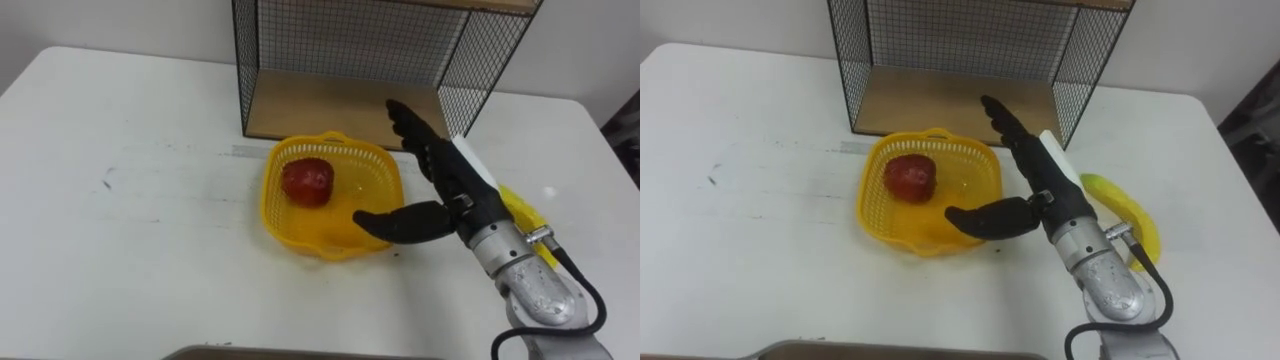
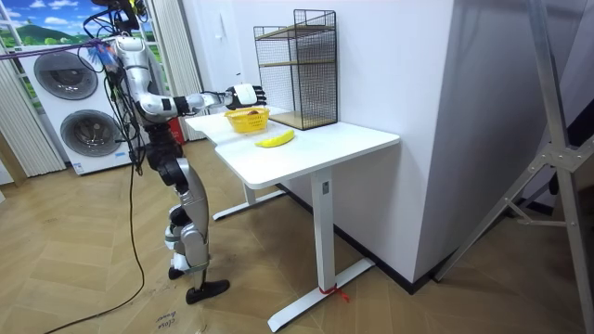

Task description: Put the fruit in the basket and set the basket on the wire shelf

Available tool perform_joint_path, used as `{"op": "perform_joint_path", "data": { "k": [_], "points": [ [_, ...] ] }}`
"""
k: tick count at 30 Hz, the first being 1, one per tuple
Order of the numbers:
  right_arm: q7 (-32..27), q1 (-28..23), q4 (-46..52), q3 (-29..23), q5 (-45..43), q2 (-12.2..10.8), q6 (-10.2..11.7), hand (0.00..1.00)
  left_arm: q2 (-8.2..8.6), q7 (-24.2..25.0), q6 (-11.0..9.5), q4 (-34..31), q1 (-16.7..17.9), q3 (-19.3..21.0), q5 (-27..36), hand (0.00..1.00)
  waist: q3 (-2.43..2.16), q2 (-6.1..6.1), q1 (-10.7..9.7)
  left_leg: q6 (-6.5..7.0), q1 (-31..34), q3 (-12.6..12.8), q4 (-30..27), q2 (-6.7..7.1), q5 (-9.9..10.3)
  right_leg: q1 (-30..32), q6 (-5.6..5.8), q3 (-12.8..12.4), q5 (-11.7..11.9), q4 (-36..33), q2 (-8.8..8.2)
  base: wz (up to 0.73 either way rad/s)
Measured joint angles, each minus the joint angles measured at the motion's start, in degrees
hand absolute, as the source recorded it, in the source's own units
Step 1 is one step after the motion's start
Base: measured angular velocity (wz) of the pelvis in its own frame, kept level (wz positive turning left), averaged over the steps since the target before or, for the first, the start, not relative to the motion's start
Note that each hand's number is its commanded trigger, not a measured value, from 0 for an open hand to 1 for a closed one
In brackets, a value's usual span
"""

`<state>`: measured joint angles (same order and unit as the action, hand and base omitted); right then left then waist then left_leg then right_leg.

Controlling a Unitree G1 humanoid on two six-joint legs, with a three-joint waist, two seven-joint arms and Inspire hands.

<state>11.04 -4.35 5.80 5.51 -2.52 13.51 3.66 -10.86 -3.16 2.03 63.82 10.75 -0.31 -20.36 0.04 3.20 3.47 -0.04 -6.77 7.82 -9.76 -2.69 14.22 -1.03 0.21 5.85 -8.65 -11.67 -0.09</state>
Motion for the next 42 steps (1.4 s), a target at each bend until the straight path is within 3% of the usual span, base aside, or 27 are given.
{"op": "perform_joint_path", "data": {
  "k": [11,23,29,34,42],
  "points": [
    [-0.02,0.00,0.02,-0.40,-0.03,0.02,0.00,0.00,0.17,-0.06,0.02,0.36,0.52,0.03,-0.06,0.00,-0.01,-0.05,-0.20,0.00,-0.03,0.11,-0.03,0.00,0.00,-0.03,0.00,-0.06,0.00,-0.02,-0.01,0.00],
    [-6.22,-0.04,2.87,-9.59,0.56,0.16,0.06,0.00,0.78,-0.80,-0.03,1.49,1.96,2.44,-0.04,0.00,-0.18,-0.36,-2.16,0.00,-0.13,0.04,-0.11,0.00,0.00,-0.05,0.00,-0.60,0.00,-0.16,0.03,-0.01],
    [-11.10,-0.04,3.12,-14.81,0.72,0.95,0.06,0.00,0.75,-1.33,-0.04,1.42,3.12,3.04,-0.01,0.00,-0.03,1.07,-3.62,0.00,-0.86,0.22,0.13,0.01,0.00,-0.58,0.01,-0.59,-0.01,-0.12,0.10,0.00],
    [-15.54,-0.04,3.12,-16.54,2.04,3.30,0.06,0.00,0.63,-1.31,-0.02,1.20,3.31,3.61,-0.02,0.00,0.00,2.25,-4.38,-0.01,-0.73,0.16,0.21,-0.01,0.01,-0.40,0.01,-0.63,0.00,-0.12,0.17,0.00],
    [-18.57,0.44,-1.73,-18.19,1.87,3.89,-0.25,0.00,0.50,-1.15,0.55,0.00,3.50,4.87,-0.01,0.00,0.00,2.26,-4.42,-0.01,-0.86,0.20,0.23,-0.02,0.02,-0.44,0.00,-0.51,0.00,-0.08,0.15,0.00]
  ]
}}
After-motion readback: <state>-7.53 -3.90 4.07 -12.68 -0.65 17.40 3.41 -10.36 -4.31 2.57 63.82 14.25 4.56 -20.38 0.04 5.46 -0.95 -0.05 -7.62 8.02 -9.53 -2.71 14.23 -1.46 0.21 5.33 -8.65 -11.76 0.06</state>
